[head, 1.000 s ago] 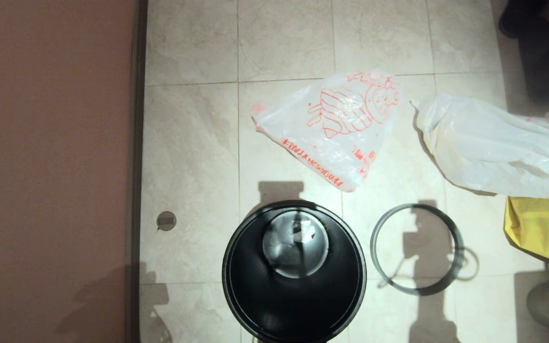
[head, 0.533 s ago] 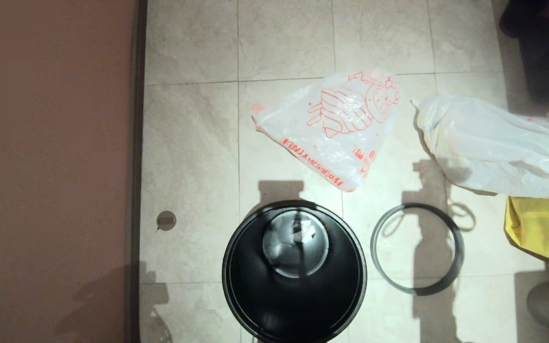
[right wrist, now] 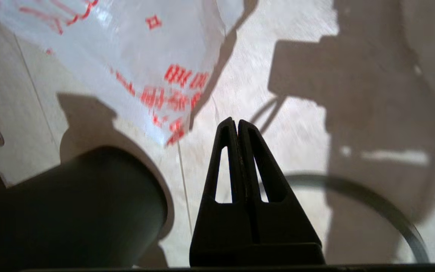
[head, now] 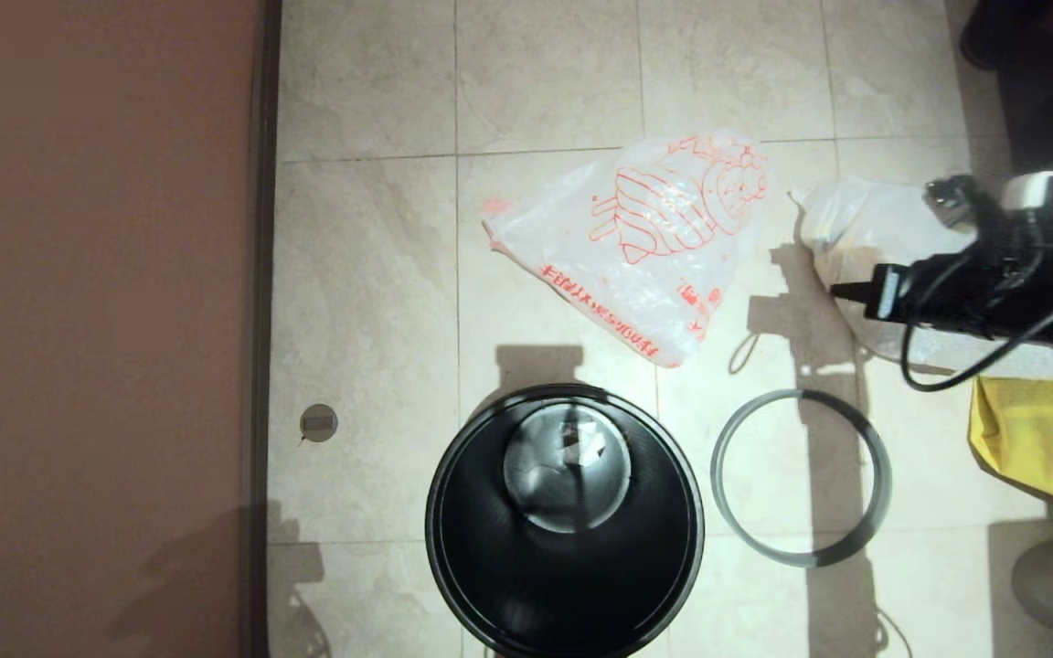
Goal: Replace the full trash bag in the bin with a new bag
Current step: Pick up a new trash bag
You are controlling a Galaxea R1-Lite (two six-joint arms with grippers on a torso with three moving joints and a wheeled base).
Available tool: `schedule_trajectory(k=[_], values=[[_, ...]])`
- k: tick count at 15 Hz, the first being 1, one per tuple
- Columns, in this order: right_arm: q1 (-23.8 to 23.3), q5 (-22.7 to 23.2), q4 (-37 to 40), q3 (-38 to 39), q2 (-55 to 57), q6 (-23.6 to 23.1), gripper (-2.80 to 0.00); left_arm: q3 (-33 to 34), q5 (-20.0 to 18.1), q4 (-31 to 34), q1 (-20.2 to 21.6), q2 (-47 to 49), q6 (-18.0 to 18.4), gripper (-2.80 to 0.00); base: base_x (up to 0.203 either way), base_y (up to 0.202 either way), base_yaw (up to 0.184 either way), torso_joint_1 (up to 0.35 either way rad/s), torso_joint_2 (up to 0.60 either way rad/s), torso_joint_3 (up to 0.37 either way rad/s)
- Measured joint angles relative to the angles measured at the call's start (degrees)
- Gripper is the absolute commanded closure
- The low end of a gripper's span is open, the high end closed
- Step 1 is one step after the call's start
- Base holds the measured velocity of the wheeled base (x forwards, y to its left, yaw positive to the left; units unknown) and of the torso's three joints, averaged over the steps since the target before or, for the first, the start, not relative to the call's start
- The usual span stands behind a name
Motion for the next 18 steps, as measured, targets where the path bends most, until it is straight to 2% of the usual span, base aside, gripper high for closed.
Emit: schedule_trajectory(k=[3,6,7,8,10,12,14,16,18], values=[[2.9,-1.8,-1.5,-14.2,14.1,1.7,0.0,0.0,0.0,0.0,0.0,0.0,0.0,0.0,0.0,0.0,0.0,0.0,0.0,0.0],[4.6,-3.8,2.3,-29.4,25.2,2.4,0.0,0.0,0.0,0.0,0.0,0.0,0.0,0.0,0.0,0.0,0.0,0.0,0.0,0.0],[4.9,-4.9,4.4,-33.7,27.8,3.2,-1.72,0.0,0.0,0.0,0.0,0.0,0.0,0.0,0.0,0.0,0.0,0.0,0.0,0.0],[5.1,-5.9,6.3,-36.2,29.5,4.6,-2.8,0.0,0.0,0.0,0.0,0.0,0.0,0.0,0.0,0.0,0.0,0.0,0.0,0.0],[4.8,-6.5,9.3,-37.1,30.5,8.4,-2.8,0.0,0.0,0.0,0.0,0.0,0.0,0.0,0.0,0.0,0.0,0.0,0.0,0.0],[4.3,-4.7,10.5,-37.0,30.7,13.9,-2.8,0.0,0.0,0.0,0.0,0.0,0.0,0.0,0.0,0.0,0.0,0.0,0.0,0.0],[4.4,-0.1,10.1,-35.8,30.7,18.3,-2.8,0.0,0.0,0.0,0.0,0.0,-0.1,0.0,0.0,0.0,0.0,0.0,0.0,0.0],[4.2,2.0,9.9,-34.3,29.7,21.2,-2.8,0.0,0.0,0.0,0.0,0.0,-0.1,0.0,0.0,0.0,0.0,0.0,0.0,0.0],[3.7,8.4,9.9,-31.6,27.9,24.4,-2.8,0.1,0.0,0.0,0.0,0.0,-0.1,0.0,0.0,0.0,0.0,0.0,0.0,0.0]])
